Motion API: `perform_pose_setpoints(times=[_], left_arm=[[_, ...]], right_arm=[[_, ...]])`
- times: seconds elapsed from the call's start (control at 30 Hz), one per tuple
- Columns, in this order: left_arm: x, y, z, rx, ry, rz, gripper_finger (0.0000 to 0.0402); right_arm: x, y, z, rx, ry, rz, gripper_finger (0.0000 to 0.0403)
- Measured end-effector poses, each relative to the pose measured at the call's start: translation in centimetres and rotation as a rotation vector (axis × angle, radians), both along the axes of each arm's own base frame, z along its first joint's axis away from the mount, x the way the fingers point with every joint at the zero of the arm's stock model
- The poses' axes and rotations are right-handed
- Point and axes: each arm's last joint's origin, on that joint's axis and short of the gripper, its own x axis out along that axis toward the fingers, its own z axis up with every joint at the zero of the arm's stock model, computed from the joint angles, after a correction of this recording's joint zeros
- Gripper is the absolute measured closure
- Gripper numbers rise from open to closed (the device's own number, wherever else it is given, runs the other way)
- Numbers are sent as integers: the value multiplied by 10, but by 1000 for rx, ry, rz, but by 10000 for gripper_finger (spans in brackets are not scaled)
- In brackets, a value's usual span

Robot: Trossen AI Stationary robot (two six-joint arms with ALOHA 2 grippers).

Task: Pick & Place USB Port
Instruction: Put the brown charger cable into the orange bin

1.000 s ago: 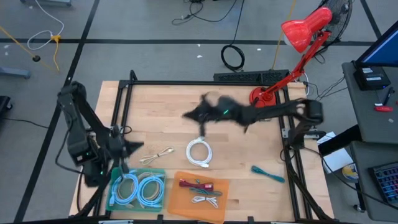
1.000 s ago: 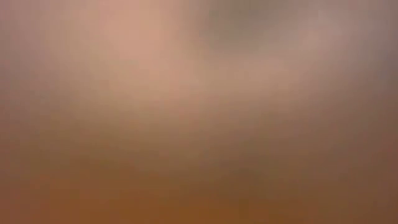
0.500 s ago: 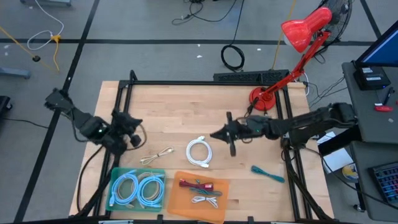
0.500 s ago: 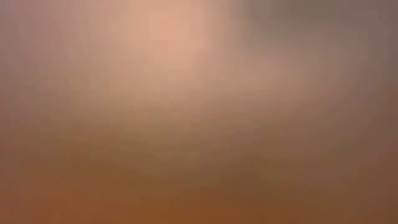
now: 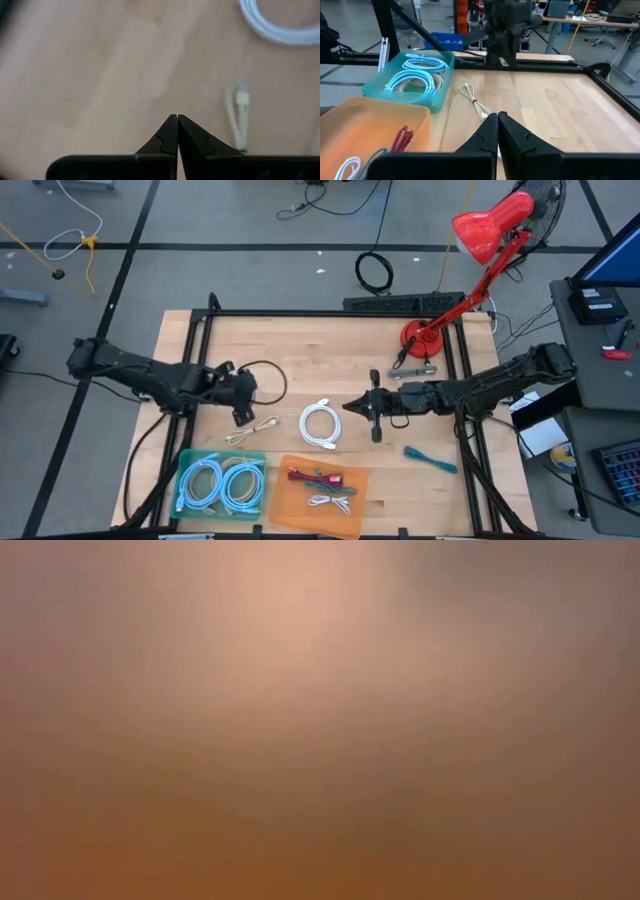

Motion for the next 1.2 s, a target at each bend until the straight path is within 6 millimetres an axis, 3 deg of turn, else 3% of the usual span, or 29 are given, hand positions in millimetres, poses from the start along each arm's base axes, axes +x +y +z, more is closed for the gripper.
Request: perform_pose_setpoints(times=[0.2,0.4,0.6,0.77,0.97,1.2], left_arm=[[22,2,-23,-295,124,-76,383],[36,-8,-42,-492,205,-188,292],[38,-6,-55,-400,286,-119,190],[39,-5,-63,-292,333,-86,146],[44,-12,-76,-255,370,-96,134],[42,-18,-95,-242,439,-66,150]], right_arm=[[-4,-2,-11,-1,0,-8,403],[-13,-11,-29,27,-27,-61,403],[-16,-14,-31,45,-63,-67,403],[-16,-14,-31,41,-65,-65,403],[-16,-14,-31,39,-62,-64,403],[-16,-14,-31,39,-63,-64,403]])
